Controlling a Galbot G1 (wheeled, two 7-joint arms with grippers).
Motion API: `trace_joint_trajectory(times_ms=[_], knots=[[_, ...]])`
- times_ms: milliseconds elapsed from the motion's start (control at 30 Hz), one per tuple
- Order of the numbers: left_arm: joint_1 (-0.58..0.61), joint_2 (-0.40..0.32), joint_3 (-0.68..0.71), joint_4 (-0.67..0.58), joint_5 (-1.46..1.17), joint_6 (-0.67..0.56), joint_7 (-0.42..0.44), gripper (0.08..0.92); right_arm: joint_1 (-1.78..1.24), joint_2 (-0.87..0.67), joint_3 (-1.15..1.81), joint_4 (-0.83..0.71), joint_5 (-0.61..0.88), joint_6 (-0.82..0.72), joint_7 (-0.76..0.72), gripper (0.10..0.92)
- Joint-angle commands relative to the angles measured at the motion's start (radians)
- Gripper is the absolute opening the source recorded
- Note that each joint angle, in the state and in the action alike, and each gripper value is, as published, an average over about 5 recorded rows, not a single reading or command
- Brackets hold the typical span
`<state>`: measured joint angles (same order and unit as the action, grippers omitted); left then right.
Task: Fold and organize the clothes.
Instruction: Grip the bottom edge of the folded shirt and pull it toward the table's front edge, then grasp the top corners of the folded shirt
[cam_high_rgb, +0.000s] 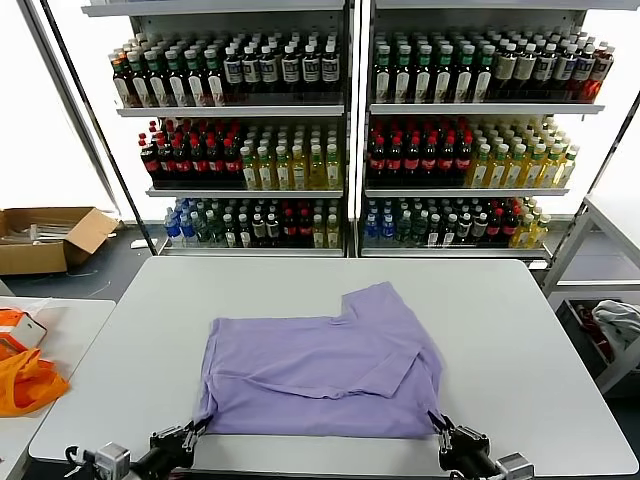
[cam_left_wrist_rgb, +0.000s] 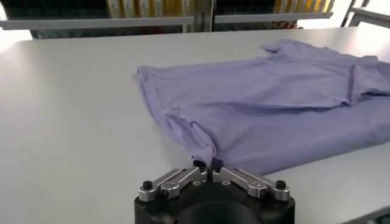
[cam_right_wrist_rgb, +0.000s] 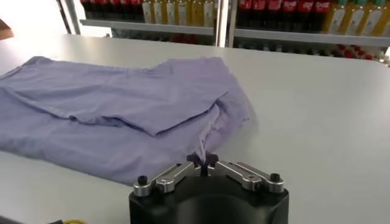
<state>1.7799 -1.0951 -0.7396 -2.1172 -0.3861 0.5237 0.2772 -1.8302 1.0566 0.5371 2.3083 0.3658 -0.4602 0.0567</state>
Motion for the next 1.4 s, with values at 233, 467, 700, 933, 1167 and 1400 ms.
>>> trace_joint_trajectory(times_ms=[233,467,700,933,1167,1400], knots=[[0.045,0.023,-0.104,-0.052,-0.064,0.026,-0.02,0.401,-0.013,-0.023,0.062,0.013,0.045,0.034,-0.037,0.266],[0.023,0.068,-0.193,-0.017,-0.145,0.032,-0.024,0.609,0.081,-0.07,0.159,-0.035,0.219,0.098,-0.072,0.465],[-0.071,0.126,-0.261,-0.002,-0.27,0.048,-0.021,0.792,0.255,-0.139,0.178,-0.125,0.303,0.112,-0.14,0.673],[-0.356,0.233,-0.077,0.261,-0.345,0.036,-0.016,0.822,0.618,-0.146,0.06,-0.392,0.281,0.054,-0.287,0.815],[-0.62,0.267,0.18,0.461,-0.341,0.026,-0.002,0.823,0.944,-0.127,-0.163,-0.683,0.232,-0.006,-0.416,0.823],[-0.799,0.263,0.353,0.623,-0.316,0.003,0.02,0.823,1.159,-0.043,-0.343,-0.922,0.219,-0.032,-0.449,0.823]])
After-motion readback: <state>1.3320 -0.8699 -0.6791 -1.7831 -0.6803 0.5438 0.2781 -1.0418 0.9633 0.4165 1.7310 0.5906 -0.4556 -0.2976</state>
